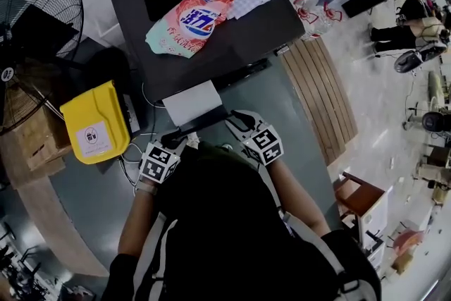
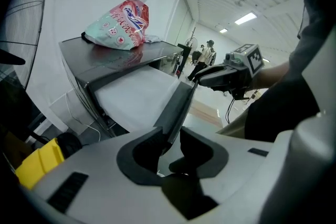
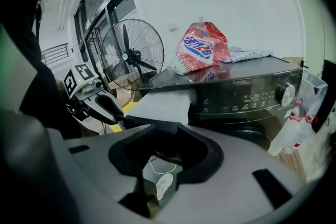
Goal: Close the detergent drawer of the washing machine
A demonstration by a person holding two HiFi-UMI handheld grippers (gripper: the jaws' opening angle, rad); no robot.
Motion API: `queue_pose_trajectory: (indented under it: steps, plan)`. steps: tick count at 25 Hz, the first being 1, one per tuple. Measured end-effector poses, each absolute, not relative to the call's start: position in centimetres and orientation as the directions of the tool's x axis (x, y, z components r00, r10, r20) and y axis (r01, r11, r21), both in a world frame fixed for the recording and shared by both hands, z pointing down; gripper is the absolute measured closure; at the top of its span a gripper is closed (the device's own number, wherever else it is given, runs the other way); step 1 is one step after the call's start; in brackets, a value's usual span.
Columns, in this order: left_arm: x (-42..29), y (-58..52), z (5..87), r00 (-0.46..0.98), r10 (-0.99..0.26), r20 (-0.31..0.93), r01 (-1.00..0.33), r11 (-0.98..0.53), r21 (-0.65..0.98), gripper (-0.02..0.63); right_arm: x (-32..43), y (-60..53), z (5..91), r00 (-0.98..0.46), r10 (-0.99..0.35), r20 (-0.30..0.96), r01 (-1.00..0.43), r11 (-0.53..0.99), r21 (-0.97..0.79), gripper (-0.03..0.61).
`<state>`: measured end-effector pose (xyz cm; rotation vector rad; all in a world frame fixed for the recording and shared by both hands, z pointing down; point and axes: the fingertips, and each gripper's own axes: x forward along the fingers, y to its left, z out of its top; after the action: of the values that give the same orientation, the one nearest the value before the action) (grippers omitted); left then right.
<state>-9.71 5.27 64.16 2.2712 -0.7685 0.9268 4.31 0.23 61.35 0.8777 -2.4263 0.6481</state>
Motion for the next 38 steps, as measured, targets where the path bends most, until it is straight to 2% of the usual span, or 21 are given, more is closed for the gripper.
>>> queue_pose_trajectory:
  steps: [23, 38]
  plan:
    - [-13.3, -2.3, 63.1, 0.657, -0.277, 0.702, -0.614, -0.736, 0.284, 0.514, 0.7, -7.3, 60.5, -0.590, -0.558, 0.583, -0.776, 0.592, -0.218, 0.443]
    - [-14.1, -3.7, 63.4, 0.672, -0.337, 0.660, -0.631, -0.726, 0.273, 0.514, 0.4, -8.4, 60.7, -0.500, -0.645, 0.577, -0.857, 0.465, -0.222, 0.443]
